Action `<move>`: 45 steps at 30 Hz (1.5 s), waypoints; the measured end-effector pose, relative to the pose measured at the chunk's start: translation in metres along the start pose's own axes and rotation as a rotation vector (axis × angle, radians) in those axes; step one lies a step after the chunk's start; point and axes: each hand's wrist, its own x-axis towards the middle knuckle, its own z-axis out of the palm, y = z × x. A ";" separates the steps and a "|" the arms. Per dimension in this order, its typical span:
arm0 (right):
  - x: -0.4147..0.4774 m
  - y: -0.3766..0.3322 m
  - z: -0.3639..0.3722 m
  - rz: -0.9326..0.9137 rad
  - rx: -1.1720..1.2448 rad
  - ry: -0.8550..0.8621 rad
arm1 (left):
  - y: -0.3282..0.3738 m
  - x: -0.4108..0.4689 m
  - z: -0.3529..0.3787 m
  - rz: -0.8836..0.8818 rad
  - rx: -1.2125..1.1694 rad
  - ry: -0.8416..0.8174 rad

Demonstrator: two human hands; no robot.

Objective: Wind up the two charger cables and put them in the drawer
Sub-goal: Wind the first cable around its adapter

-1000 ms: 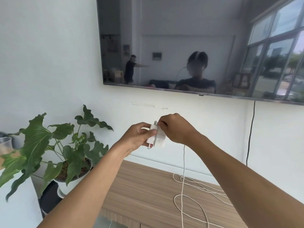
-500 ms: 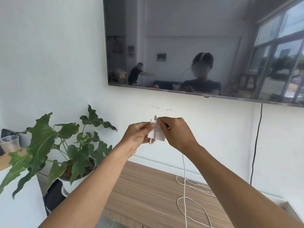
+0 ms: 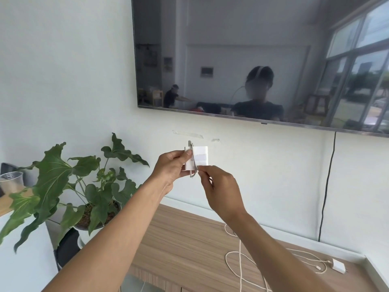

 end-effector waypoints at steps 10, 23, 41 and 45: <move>-0.022 0.012 0.006 0.286 0.318 -0.053 | 0.002 -0.013 0.007 0.003 0.060 -0.119; 0.015 0.046 -0.022 0.309 0.152 -0.464 | 0.006 -0.029 -0.005 0.028 0.272 -0.291; 0.087 0.009 -0.066 0.360 -0.053 -0.716 | 0.003 -0.022 -0.003 0.170 0.633 -0.239; 0.087 -0.002 -0.061 0.279 -0.192 -0.562 | -0.005 -0.015 0.005 0.170 0.589 -0.076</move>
